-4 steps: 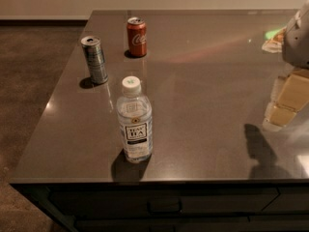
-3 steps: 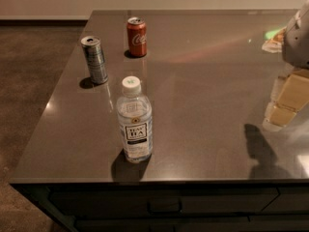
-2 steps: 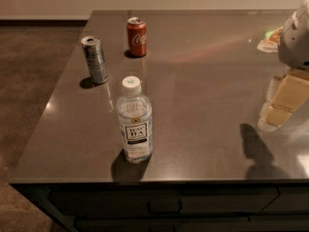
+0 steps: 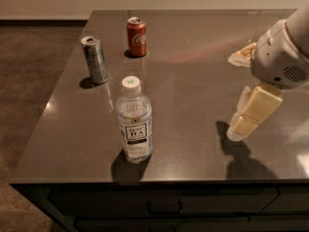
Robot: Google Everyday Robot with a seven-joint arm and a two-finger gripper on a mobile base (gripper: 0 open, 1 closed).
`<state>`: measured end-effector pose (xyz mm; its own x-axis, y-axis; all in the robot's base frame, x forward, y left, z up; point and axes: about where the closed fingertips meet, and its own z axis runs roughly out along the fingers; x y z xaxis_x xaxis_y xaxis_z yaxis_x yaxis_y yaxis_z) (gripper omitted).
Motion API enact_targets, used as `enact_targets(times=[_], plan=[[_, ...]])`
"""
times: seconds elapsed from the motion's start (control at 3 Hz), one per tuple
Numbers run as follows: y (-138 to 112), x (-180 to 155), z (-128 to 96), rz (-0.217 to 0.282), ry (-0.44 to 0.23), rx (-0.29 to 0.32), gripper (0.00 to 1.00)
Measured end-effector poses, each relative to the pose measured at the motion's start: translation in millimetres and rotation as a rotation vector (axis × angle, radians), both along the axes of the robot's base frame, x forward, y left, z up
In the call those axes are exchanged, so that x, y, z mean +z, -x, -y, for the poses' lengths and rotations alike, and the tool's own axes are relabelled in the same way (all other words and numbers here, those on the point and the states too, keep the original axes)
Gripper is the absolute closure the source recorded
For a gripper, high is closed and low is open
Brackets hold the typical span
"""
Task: Knock blue plastic bottle over
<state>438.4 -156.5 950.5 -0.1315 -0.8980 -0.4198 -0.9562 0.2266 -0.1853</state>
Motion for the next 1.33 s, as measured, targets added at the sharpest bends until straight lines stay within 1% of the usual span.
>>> enact_targets(times=[0.33,0.67,1.0,1.33], plan=[[5,-11,-34,-0.031,-0.115,0.038,0.0],[13,-14,-75,-0.06,-0.242,0.072,0.0],[21,-17,-109,-0.069,-0.337,0.097,0.0],[30,-20,-136,-0.072,-0.406,0.114,0.0]])
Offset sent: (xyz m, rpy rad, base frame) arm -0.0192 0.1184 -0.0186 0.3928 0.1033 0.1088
